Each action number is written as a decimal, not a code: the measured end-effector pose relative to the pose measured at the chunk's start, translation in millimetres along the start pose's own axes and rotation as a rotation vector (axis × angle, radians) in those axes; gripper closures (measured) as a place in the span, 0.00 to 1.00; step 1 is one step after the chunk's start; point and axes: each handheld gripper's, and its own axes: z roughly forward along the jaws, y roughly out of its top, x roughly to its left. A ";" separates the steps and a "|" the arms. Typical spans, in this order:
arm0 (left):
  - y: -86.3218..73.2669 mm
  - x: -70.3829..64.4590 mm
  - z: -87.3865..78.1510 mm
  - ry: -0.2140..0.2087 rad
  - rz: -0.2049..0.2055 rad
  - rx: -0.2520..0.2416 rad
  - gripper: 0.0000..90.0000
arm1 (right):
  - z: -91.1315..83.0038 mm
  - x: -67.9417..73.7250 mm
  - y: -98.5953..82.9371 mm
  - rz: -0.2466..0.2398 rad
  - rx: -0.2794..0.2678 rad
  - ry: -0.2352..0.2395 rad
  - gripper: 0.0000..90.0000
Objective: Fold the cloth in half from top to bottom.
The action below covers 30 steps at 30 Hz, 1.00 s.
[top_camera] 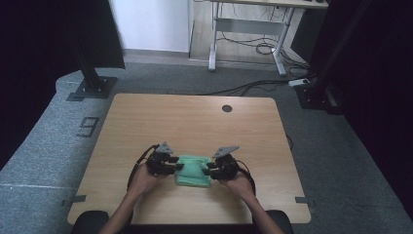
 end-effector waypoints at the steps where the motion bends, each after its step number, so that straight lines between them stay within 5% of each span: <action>1: 0.9 -0.4 -0.8 -0.004 -0.001 0.002 0.63 | -1.2 -2.6 5.3 0.002 -0.012 -0.006 0.62; 6: 3.9 -0.9 -4.3 -0.011 -0.001 0.017 0.65 | 1.3 -6.9 14.3 0.016 -0.011 -0.002 0.61; 13: 5.1 1.7 -5.9 -0.031 0.008 0.056 0.90 | 9.5 -5.3 20.2 0.000 0.018 0.048 0.91; 19: 24.2 9.3 -9.6 -0.025 0.017 0.004 0.94 | -1.0 -10.9 28.0 -0.007 -0.004 0.005 0.93; 26: 60.5 17.4 -9.3 0.042 0.065 -0.067 0.94 | -16.9 -31.2 47.5 0.001 -0.055 -0.058 0.93; 30: 67.0 18.2 -9.2 0.075 0.091 -0.087 0.93 | -20.4 -38.4 52.8 0.007 -0.076 -0.078 0.93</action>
